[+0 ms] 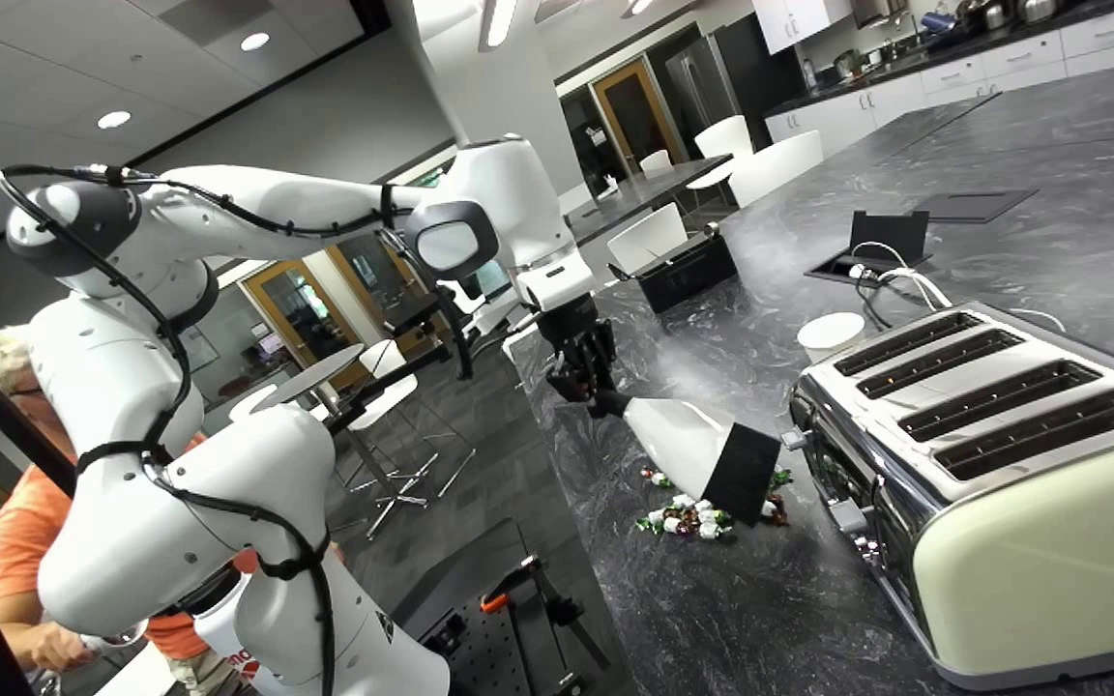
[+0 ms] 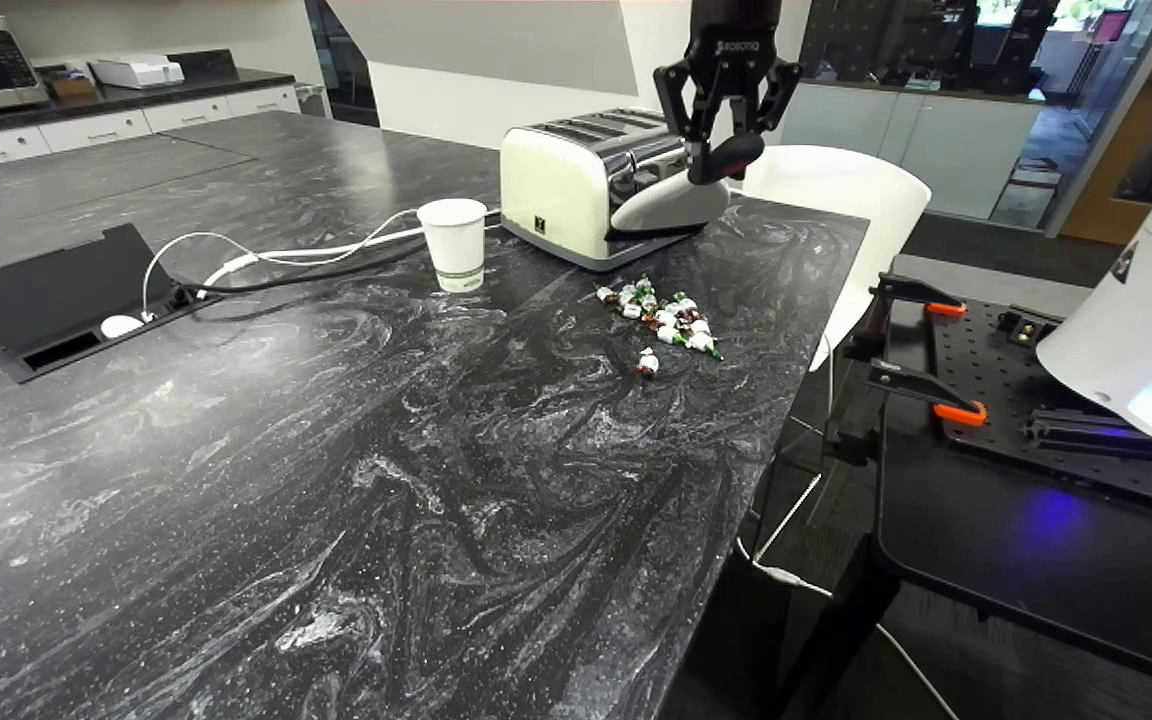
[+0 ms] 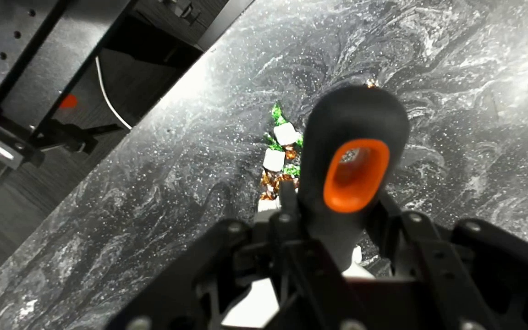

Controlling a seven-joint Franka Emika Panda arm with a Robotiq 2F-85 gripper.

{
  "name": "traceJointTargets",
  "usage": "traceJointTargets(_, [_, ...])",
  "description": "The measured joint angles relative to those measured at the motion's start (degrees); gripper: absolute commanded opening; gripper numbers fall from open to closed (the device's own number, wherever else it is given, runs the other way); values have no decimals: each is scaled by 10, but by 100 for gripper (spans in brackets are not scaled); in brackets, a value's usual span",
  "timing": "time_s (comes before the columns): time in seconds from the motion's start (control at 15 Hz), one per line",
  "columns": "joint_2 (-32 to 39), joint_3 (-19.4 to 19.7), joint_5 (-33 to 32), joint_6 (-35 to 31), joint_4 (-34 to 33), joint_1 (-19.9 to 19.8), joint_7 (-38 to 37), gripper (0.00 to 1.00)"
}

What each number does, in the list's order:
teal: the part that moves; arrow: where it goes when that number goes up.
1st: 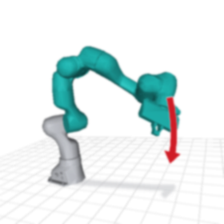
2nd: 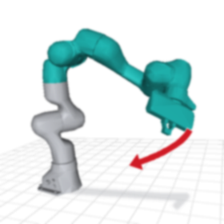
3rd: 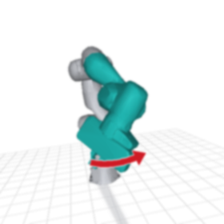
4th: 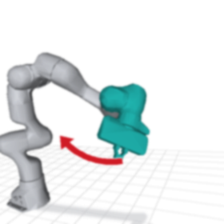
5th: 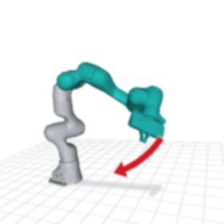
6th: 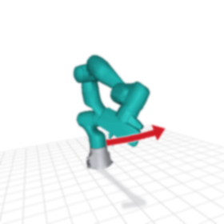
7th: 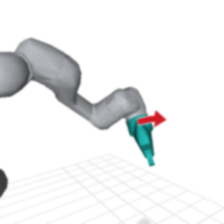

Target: Sweep the candy forward

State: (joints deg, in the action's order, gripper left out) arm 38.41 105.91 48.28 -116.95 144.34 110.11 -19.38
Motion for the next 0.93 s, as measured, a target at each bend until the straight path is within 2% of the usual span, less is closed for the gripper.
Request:
traceJointTargets(0.33, [-1,-71,40,-24,2,-57,-1,14])
traceJointTargets(0.67, [-9,-145,79,-71,4,-94,-1,14])
traceJointTargets(0.93, [-23,-164,81,-75,6,-101,-4,14])
